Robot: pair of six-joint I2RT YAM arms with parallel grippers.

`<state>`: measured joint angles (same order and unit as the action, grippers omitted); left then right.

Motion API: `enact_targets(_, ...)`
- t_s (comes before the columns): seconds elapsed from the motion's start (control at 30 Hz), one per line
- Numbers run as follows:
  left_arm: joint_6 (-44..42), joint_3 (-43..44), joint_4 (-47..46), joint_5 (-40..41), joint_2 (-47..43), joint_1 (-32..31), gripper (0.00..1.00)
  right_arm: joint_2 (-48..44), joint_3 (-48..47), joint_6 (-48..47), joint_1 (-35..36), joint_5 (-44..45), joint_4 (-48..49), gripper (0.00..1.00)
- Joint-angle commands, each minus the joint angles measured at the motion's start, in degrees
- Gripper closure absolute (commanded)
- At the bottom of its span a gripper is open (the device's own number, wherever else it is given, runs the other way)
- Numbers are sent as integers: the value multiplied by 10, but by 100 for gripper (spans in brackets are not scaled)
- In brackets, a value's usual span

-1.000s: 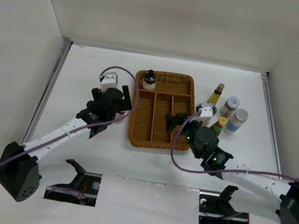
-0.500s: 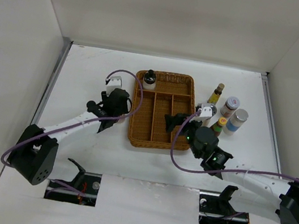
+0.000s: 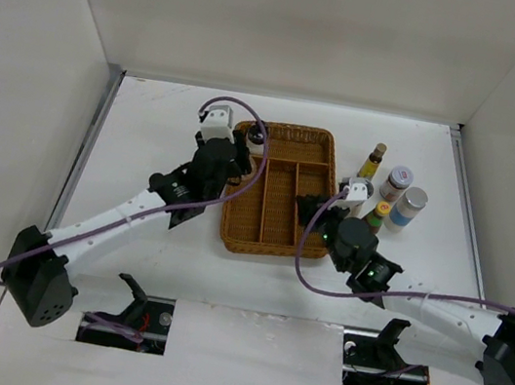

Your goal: Organize the condiment bottles

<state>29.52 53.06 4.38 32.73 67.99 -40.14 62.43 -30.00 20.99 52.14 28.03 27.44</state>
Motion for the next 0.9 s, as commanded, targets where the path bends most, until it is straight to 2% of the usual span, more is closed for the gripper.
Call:
enact_targets(0.0, -4, 20, -47, -11, 63, -9, 66, -39, 1, 5, -2, 9, 30, 68)
enact_targets(0.07, -3, 27, -61, -14, 100, -2, 66, -59, 11, 5, -1, 13, 36, 69)
enact_targets(0.2, -8, 35, -96, -16, 160, 5, 66, -75, 17, 5, -2, 14, 38, 63)
enact_targets(0.33, -9, 36, -132, -24, 207, 10, 66, -69, 14, 5, -4, 11, 35, 62)
enact_targets(0.67, -38, 46, -170, -3, 264, 14, 62, -50, 11, 5, -2, 4, 39, 59)
enact_targets(0.73, -49, 56, -174, 5, 282, 17, 55, -50, 8, 4, -2, 3, 36, 59)
enact_targets(0.87, -50, 58, -175, 13, 283, 17, 25, -51, 11, 5, -4, 3, 38, 59)
